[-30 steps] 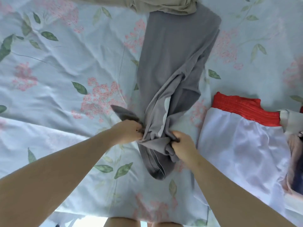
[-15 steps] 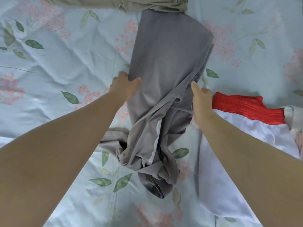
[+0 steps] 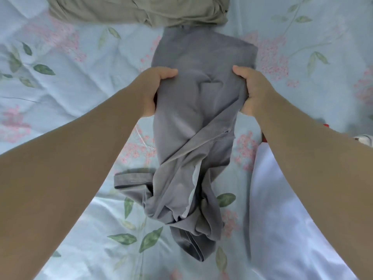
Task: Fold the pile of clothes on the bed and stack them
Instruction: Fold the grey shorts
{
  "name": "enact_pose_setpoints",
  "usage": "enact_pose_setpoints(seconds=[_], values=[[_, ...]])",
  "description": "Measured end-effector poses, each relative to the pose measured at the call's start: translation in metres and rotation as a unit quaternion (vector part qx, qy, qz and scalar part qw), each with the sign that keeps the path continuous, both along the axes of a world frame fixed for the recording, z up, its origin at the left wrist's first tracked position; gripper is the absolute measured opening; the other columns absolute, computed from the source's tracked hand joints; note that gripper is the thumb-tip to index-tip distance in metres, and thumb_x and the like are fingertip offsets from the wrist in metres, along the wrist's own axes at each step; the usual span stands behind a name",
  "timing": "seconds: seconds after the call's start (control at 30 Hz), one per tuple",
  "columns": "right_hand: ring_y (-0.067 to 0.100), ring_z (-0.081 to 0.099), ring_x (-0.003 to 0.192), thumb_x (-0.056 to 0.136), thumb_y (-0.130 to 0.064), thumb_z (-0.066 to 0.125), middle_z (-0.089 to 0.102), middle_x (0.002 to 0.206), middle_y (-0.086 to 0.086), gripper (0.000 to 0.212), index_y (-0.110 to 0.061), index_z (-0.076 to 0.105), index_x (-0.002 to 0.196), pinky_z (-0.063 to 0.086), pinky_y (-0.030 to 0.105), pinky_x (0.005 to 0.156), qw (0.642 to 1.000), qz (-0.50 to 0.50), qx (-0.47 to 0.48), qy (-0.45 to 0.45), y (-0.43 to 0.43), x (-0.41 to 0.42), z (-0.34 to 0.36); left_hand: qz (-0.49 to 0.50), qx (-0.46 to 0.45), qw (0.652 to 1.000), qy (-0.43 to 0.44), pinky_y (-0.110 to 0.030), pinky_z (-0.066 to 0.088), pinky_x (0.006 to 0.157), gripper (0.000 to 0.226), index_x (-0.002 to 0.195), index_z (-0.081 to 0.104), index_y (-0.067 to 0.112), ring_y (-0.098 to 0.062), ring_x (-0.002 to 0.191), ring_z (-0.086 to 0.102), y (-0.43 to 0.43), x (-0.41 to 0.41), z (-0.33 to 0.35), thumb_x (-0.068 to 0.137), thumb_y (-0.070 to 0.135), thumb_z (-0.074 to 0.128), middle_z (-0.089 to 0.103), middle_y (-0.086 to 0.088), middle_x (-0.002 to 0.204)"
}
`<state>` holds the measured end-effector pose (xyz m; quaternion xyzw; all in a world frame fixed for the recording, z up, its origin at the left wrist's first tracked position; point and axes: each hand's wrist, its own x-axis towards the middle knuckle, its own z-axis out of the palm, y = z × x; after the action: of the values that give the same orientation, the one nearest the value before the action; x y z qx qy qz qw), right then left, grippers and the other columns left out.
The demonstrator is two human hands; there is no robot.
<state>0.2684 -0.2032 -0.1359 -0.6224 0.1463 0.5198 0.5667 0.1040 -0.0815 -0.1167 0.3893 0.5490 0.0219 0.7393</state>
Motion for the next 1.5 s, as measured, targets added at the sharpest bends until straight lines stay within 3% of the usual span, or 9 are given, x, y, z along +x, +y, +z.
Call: enact_pose_setpoints(seconds=[0.2,0.33,0.47,0.6,0.67,0.8,0.97,1.23,1.5], values=[[0.014,0.070,0.081,0.091,-0.012,0.059,0.074,0.082,-0.001,0.008,-0.012,0.066,0.095,0.056,0.029,0.080,0.990,0.026,0.117,-0.075,-0.017,-0.007,0.104,0.033,0.088,0.992,-0.088,-0.027,0.053,0.084,0.016,0.107,0.064,0.014,-0.013,0.100,0.064,-0.006,-0.030,0.086,0.093,0.015,0.057,0.069,0.001,0.106],[0.012,0.071,0.077,0.090,0.001,0.051,0.074,0.080,-0.003,0.020,-0.011,0.063,0.100,0.055,0.023,0.066,0.961,0.072,0.205,-0.169,-0.025,-0.006,0.206,-0.008,0.158,0.974,-0.159,-0.027,0.055,0.080,0.028,0.116,0.062,0.010,-0.017,0.105,0.064,-0.009,-0.049,0.169,0.089,0.004,0.054,0.069,-0.002,0.112],[0.018,0.069,0.075,0.082,0.013,0.045,0.072,0.078,0.003,0.028,-0.007,0.063,0.090,0.056,0.031,0.073,0.927,0.089,0.264,-0.250,-0.033,-0.010,0.312,-0.025,0.208,0.953,-0.220,-0.027,0.057,0.076,0.034,0.114,0.063,0.014,-0.016,0.100,0.067,-0.024,-0.057,0.268,0.082,0.001,0.061,0.070,-0.001,0.110],[0.016,0.070,0.083,0.086,0.003,0.056,0.074,0.087,0.000,0.019,-0.009,0.066,0.097,0.056,0.030,0.079,0.889,0.122,0.313,-0.313,-0.051,-0.028,0.401,-0.008,0.248,0.934,-0.257,-0.023,0.056,0.072,0.025,0.106,0.065,0.019,-0.010,0.089,0.069,-0.044,-0.070,0.354,0.081,0.018,0.065,0.074,0.005,0.096],[0.016,0.070,0.092,0.088,-0.003,0.059,0.074,0.094,0.000,0.016,-0.012,0.067,0.099,0.055,0.033,0.085,0.869,0.117,0.334,-0.345,-0.064,-0.037,0.436,0.035,0.292,0.916,-0.272,-0.020,0.056,0.066,0.014,0.100,0.065,0.019,-0.007,0.079,0.070,-0.056,-0.081,0.391,0.089,0.014,0.058,0.074,0.008,0.085],[0.015,0.067,0.100,0.090,-0.008,0.058,0.072,0.104,-0.003,0.018,-0.019,0.065,0.103,0.055,0.035,0.086,0.855,0.100,0.357,-0.363,-0.090,-0.047,0.489,0.058,0.370,0.877,-0.302,-0.019,0.054,0.064,0.017,0.105,0.062,0.018,-0.005,0.076,0.069,-0.074,-0.103,0.449,0.093,0.009,0.053,0.073,0.010,0.083],[0.019,0.067,0.094,0.086,0.000,0.053,0.070,0.105,0.004,0.028,-0.011,0.064,0.109,0.054,0.032,0.073,0.856,0.143,0.330,-0.371,-0.115,-0.062,0.523,0.037,0.365,0.877,-0.309,-0.021,0.056,0.064,0.023,0.107,0.062,0.019,-0.009,0.081,0.070,-0.092,-0.126,0.487,0.088,0.007,0.059,0.074,0.007,0.089],[0.011,0.070,0.077,0.089,-0.015,0.063,0.072,0.092,0.001,0.014,-0.010,0.066,0.102,0.055,0.025,0.064,0.883,0.149,0.287,-0.340,-0.119,-0.081,0.527,0.040,0.310,0.902,-0.299,-0.023,0.056,0.058,0.020,0.109,0.061,0.020,-0.009,0.072,0.071,-0.095,-0.138,0.485,0.092,0.012,0.056,0.074,0.006,0.083],[0.018,0.065,0.084,0.095,-0.009,0.053,0.068,0.103,0.005,0.020,-0.014,0.062,0.112,0.053,0.034,0.077,0.919,0.150,0.194,-0.310,-0.076,-0.085,0.453,0.089,0.227,0.938,-0.246,-0.031,0.055,0.065,0.028,0.121,0.054,0.021,-0.015,0.084,0.065,-0.061,-0.132,0.420,0.097,0.009,0.049,0.066,-0.001,0.101]])
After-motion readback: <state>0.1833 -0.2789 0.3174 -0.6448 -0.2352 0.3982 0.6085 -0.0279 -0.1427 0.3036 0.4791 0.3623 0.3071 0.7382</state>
